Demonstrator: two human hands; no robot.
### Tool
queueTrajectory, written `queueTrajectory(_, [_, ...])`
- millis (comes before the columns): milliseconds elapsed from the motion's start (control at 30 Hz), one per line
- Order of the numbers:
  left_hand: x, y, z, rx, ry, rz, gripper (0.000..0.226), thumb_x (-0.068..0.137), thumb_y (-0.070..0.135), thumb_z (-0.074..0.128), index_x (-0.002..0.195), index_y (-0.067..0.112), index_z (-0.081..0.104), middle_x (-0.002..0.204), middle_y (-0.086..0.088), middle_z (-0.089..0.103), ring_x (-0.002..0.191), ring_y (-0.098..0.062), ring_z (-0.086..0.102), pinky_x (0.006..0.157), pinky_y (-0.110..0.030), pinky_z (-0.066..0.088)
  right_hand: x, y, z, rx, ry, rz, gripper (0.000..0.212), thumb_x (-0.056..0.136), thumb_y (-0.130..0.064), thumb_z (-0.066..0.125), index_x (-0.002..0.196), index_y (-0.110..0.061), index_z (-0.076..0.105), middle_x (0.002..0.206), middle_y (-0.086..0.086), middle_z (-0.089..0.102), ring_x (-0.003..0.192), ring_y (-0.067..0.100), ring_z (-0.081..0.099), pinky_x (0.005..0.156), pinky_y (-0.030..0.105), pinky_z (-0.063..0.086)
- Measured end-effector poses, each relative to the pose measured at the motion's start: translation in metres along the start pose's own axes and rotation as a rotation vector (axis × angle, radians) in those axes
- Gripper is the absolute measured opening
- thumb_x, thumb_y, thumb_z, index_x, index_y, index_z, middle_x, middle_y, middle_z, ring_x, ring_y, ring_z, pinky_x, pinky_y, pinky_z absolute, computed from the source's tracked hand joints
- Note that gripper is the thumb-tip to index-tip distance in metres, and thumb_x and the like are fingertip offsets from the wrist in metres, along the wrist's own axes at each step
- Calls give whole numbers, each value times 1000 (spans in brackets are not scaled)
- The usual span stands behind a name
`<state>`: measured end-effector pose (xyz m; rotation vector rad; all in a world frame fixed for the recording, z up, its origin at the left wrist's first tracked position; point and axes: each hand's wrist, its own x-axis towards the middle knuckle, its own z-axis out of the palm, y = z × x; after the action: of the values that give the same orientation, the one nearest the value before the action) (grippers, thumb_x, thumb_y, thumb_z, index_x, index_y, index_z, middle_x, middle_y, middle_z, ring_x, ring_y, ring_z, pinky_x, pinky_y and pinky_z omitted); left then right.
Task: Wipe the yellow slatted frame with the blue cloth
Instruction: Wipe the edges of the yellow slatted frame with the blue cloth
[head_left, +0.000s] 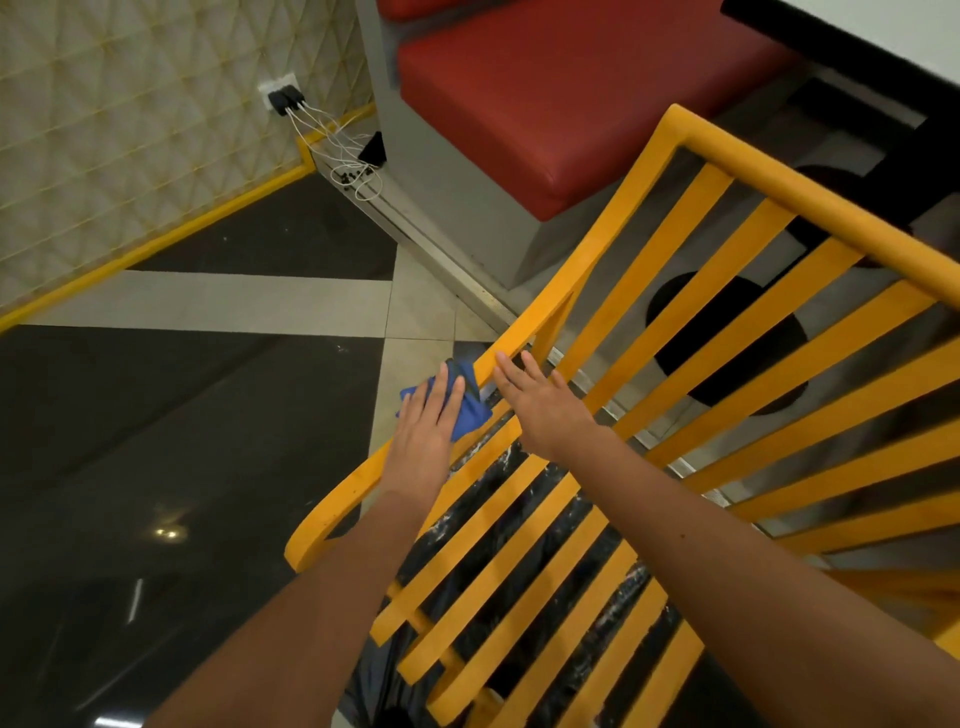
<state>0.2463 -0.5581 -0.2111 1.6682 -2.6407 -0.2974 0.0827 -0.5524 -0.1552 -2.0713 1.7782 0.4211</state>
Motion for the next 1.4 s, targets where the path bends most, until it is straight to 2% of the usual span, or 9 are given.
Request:
queueTrajectory(267, [-60,-40,8,167,128,96,100,54,-9,76,139,11,28,145,-16,39,127,-35,44,100,-45,40,-8,-28,-1,3,-15,-17,83,89,1,49,151,-21,-2,158,5,-18,145,29,-15,117,49,7])
queueTrajectory(467, [-102,-77,9,174,64,122,107,58,-6,74,144,12,13,150,-14,22,132,-35,35,104,-44,35,-15,-71,8,39,-9,32,77,92,-2,45,151,-17,-1,158,7,-15,145,30,-12,117,50,10])
queueTrajectory(600, [-111,-85,5,145,64,158,107,57,-7,74,144,12,14,148,-15,32,130,-35,39,103,-44,37,-23,-106,24,301,197,168,52,98,-11,39,147,-8,22,154,13,21,142,30,21,110,40,32])
queueTrajectory(767, [-113,-87,-5,-104,-27,164,90,61,-4,76,141,8,35,147,-14,35,129,-35,40,103,-46,37,-32,-155,45,868,153,344,54,98,-37,42,142,-7,32,135,17,49,124,30,46,99,38,40])
queueTrajectory(933, [-117,-108,-25,-575,-133,188,68,92,18,54,147,13,16,153,8,3,141,-10,0,115,-26,8,-31,-179,60,1279,103,465,62,96,-32,51,147,-11,23,137,14,47,120,29,52,97,37,47])
queueTrajectory(1100, [-102,-116,-31,-914,-94,-151,28,97,21,46,123,20,55,143,-12,34,132,-24,33,100,-24,34,-24,-193,59,1501,248,593,51,93,-17,57,138,-11,34,112,8,54,103,31,62,85,46,55])
queueTrajectory(1200, [-89,-106,-32,-1080,-106,-264,11,92,14,55,102,19,52,116,-9,55,101,-21,56,71,-19,48,-23,-195,58,1455,328,580,50,91,-11,59,135,-13,35,108,8,52,95,22,60,78,36,56])
queueTrajectory(1300, [-86,-104,-29,-1077,-65,-317,16,87,6,60,94,19,52,111,-9,55,100,-24,56,75,-28,47,-26,-197,55,1394,379,552,45,91,-7,57,129,-18,35,100,6,51,78,15,57,54,18,47])
queueTrajectory(1400, [-90,-110,-29,-1028,-61,-352,21,84,6,63,88,24,54,112,-10,54,101,-24,54,83,-35,49,-29,-207,58,1370,401,520,41,90,-2,56,120,-23,36,97,6,53,70,14,57,53,23,49])
